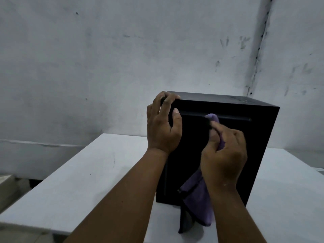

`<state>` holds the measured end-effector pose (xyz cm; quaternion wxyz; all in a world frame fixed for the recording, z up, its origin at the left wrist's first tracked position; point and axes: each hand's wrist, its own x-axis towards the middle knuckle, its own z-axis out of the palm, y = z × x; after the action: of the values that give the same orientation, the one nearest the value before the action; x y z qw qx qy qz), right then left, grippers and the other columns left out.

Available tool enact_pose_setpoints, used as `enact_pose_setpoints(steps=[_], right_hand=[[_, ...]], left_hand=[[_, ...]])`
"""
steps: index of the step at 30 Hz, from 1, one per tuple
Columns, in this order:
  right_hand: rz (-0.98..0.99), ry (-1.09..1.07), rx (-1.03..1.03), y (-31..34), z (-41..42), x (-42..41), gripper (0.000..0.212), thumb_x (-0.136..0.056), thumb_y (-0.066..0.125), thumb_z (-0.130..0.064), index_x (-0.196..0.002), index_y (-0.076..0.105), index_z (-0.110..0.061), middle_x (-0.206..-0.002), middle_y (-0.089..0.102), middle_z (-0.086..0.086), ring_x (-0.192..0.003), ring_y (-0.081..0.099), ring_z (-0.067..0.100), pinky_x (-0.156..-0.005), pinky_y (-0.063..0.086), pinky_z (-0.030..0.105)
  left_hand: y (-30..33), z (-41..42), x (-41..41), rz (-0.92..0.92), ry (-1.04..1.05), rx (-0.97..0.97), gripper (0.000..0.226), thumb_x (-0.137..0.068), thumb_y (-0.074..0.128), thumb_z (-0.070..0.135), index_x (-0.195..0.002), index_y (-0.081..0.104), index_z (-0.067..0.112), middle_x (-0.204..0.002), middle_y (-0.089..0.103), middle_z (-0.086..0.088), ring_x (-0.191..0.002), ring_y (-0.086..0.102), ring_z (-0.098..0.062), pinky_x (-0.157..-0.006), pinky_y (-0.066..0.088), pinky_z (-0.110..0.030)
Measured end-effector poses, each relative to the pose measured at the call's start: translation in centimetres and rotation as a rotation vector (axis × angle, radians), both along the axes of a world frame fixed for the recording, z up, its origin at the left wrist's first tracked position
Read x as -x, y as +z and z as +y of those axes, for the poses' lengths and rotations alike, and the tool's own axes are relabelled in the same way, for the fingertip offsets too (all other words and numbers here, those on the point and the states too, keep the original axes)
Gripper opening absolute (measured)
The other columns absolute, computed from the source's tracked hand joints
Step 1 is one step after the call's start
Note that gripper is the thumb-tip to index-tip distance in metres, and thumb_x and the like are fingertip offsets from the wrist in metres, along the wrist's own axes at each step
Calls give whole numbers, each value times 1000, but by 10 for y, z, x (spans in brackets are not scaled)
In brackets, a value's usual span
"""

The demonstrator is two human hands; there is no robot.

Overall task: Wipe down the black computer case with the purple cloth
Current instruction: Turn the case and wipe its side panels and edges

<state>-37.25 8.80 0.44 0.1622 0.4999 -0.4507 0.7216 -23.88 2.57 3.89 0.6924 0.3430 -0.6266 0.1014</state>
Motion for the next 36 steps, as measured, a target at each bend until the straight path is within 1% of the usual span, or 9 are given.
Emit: enact_pose_setpoints(steps=[4,7,11,14,18,24,26,30,36], right_hand=[[64,0,-11,-7,3,-7,21,-91,75,-3,-111,75,1,-98,64,13,-86,46,-2,-83,32,-6],[101,0,-30,-14,1,-4,20,-87,81,-5,-106,77,-1,-98,61,12,-84,48,3,-81,34,-4],[-18,-80,72,-5,-5,12,14,-89,79,-5,-103,79,-2,-100,61,16,-88,54,12,-89,36,2],[-21,-92,84,-3,-4,11,14,-90,77,-4,-103,78,0,-97,62,15,-88,51,6,-88,35,0],[72,-61,49,-11,-2,9,12,-90,78,-5,-102,78,-1,-94,64,11,-84,52,6,-84,36,-2],[38,-94,98,-6,-3,22,10,-92,76,-4,-99,74,2,-96,70,15,-90,60,15,-92,34,-1],[34,-93,98,-9,-2,19,13,-92,76,-4,-102,75,4,-96,70,15,-91,59,13,-92,34,0],[67,-86,119,-12,-3,22,14,-92,76,-4,-103,77,4,-90,68,14,-88,48,-2,-86,35,-2],[14,-100,153,-12,-7,25,14,-93,75,-6,-104,79,2,-89,67,13,-86,49,-2,-84,36,-1]], left_hand=[[0,1,2,3,3,-11,37,-96,46,22,-129,62,17,-136,55,1,-122,51,-16,-103,44,-40],[0,1,3,12,5,-15,37,-96,46,22,-128,62,17,-136,55,0,-123,50,-15,-103,44,-40],[1,4,1,-2,0,-18,36,-95,47,20,-128,62,17,-134,55,1,-122,48,-9,-104,43,-39],[1,4,1,6,-8,-29,37,-95,47,22,-128,62,18,-135,54,2,-122,49,-11,-104,43,-41],[1,4,3,18,-1,-22,36,-95,47,21,-128,62,18,-135,54,2,-121,49,-13,-102,45,-43],[1,6,2,12,-7,-33,36,-95,47,20,-128,62,18,-135,54,3,-121,48,-11,-103,45,-42],[2,6,3,17,-6,-32,36,-95,47,20,-128,62,19,-135,54,4,-121,48,-11,-102,45,-43],[0,4,2,20,-7,-31,36,-96,47,20,-129,62,19,-135,54,3,-121,49,-13,-101,47,-43],[0,3,3,11,-9,-33,36,-96,47,21,-129,61,20,-135,54,3,-121,48,-12,-103,45,-40]])
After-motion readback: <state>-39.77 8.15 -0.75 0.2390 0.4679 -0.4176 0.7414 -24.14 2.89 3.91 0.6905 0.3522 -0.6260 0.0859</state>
